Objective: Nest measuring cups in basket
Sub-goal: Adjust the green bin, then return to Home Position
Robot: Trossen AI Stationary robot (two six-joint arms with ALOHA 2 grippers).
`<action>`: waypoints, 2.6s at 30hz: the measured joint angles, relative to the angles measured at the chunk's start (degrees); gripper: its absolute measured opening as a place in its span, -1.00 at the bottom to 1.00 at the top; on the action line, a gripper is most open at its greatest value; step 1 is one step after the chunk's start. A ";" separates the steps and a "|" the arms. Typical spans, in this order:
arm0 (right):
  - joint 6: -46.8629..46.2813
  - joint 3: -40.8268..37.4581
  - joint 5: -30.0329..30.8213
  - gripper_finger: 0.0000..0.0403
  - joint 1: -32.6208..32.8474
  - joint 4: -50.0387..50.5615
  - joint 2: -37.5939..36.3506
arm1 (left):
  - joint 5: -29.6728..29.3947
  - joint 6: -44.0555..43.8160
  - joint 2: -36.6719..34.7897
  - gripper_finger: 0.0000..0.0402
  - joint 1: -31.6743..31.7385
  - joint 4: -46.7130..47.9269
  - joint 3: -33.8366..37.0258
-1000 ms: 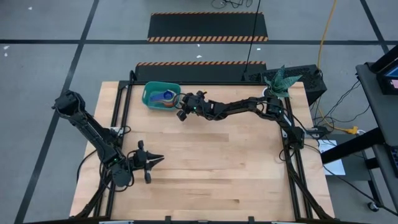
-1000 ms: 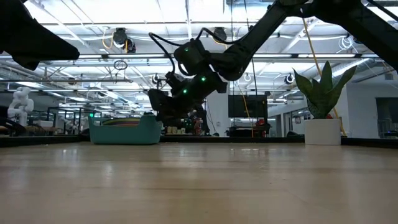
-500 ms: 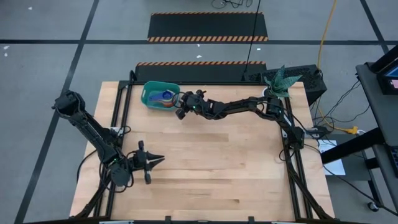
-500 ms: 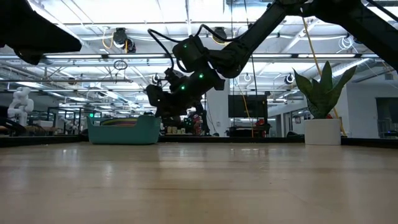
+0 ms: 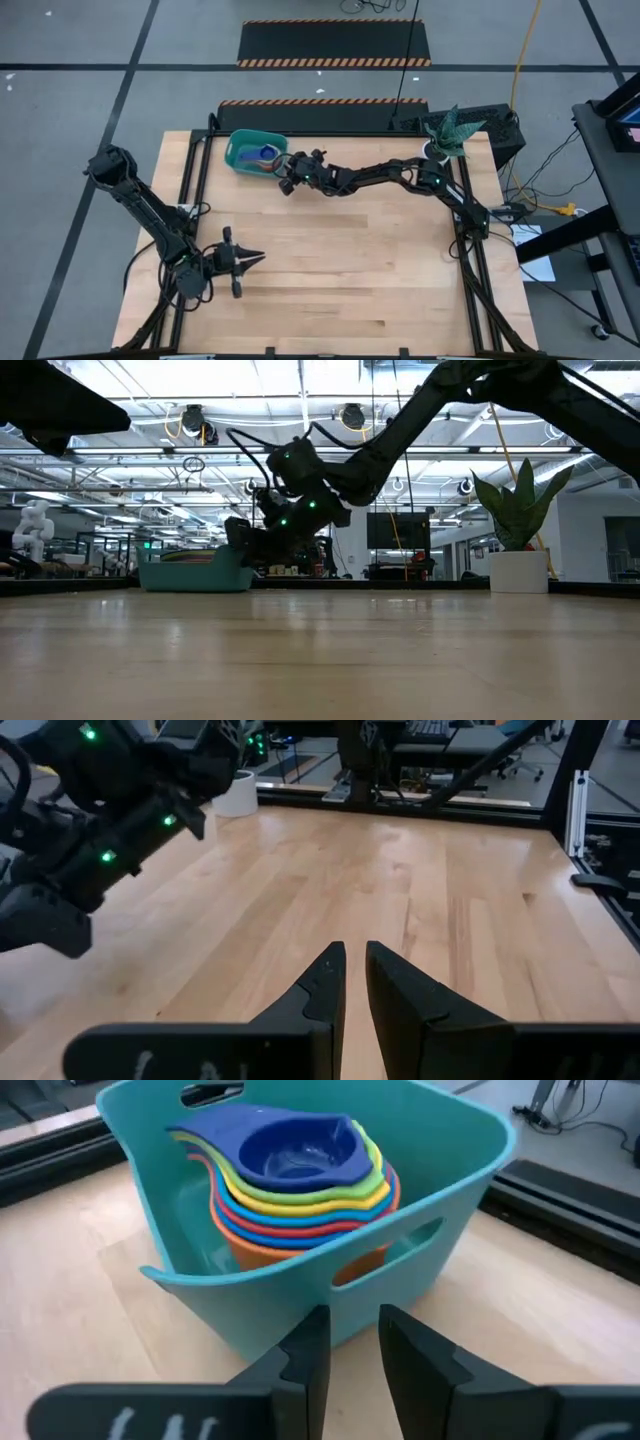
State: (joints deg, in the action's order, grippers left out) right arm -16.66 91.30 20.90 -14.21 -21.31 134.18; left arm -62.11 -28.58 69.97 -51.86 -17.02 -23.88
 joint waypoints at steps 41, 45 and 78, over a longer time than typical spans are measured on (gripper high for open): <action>6.89 -1.53 -1.42 -0.59 7.60 31.61 -16.75 | 1.82 1.39 -0.06 -0.78 1.18 -4.97 0.00; 6.72 -15.79 -1.24 -0.59 12.57 22.86 -27.85 | 5.44 1.35 -0.31 -0.78 2.21 -5.78 0.00; 16.51 -76.24 -5.81 -0.85 38.63 -24.60 -69.30 | 5.66 7.09 -1.40 -0.78 10.28 -2.04 0.02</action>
State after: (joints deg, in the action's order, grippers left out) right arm -0.15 15.06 15.10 24.42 -45.91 64.87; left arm -56.45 -21.48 68.58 -41.58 -19.06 -23.86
